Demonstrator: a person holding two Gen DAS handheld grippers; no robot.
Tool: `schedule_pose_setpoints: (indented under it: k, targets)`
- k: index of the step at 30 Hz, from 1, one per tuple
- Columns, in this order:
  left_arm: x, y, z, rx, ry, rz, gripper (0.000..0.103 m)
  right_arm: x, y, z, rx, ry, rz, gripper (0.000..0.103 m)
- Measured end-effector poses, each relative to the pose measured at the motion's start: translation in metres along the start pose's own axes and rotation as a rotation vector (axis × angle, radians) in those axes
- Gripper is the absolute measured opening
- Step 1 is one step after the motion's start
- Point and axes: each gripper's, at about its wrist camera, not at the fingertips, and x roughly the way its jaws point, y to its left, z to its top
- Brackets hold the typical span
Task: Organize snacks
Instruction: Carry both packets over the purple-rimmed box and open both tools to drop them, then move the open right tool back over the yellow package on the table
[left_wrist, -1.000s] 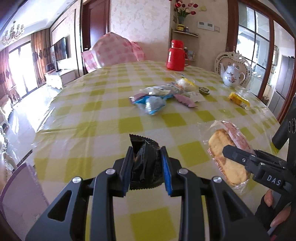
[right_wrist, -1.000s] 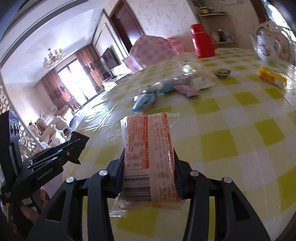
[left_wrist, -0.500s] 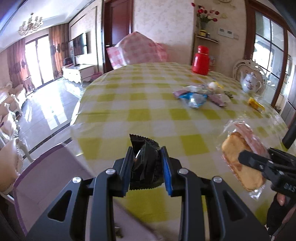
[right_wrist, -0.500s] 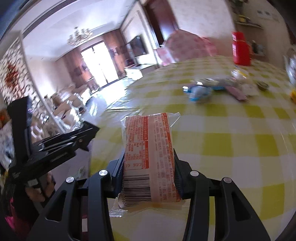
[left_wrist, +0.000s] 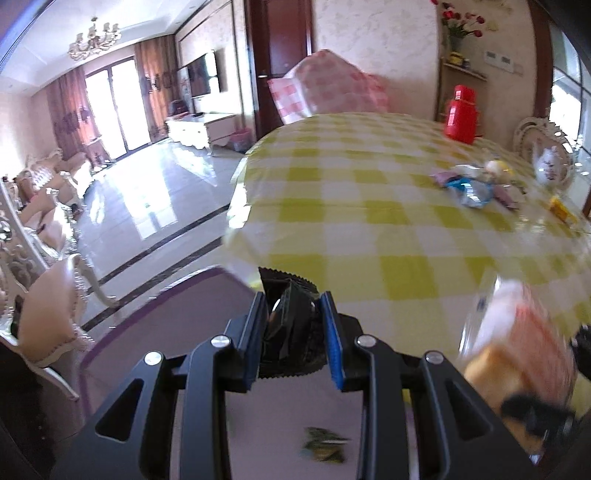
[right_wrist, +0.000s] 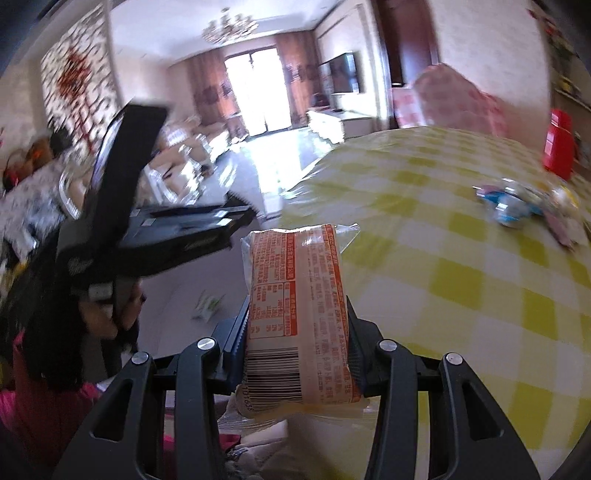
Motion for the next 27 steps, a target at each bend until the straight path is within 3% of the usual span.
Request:
schedule_pose_setpoints:
  k: [6,12,13,14,15,17,20,27]
  targets:
    - [-0.004,0.041,0.001,-0.008,0.019,0.130,0.030,0.033,0.057,-0.003,-0.138,0.079,0.041,0.044]
    - [-0.004,0.072,-0.002,-0.019,0.039,0.195,0.031,0.054,0.094,-0.005,-0.231,0.124,0.106,0.045]
    - [-0.003,0.076,-0.002,-0.022,0.043,0.201,0.033,0.056,0.100,-0.006,-0.249,0.133,0.131,0.045]
    - [-0.003,0.079,-0.003,-0.029,0.044,0.207,0.050,0.055,0.102,-0.007,-0.257,0.130,0.145,0.046]
    - [-0.003,0.080,-0.002,-0.033,0.038,0.214,0.077,0.053,0.104,-0.007,-0.261,0.124,0.155,0.050]
    - [-0.007,0.079,-0.002,-0.029,0.011,0.243,0.091,0.049,0.103,-0.005,-0.251,0.104,0.163,0.057]
    - [-0.008,0.076,-0.001,-0.029,0.000,0.240,0.096,0.044,0.089,0.001,-0.201,0.078,0.150,0.058]
    - [-0.004,0.058,0.000,0.002,-0.004,0.227,0.097,0.022,0.030,0.008,-0.045,0.007,0.080,0.064]
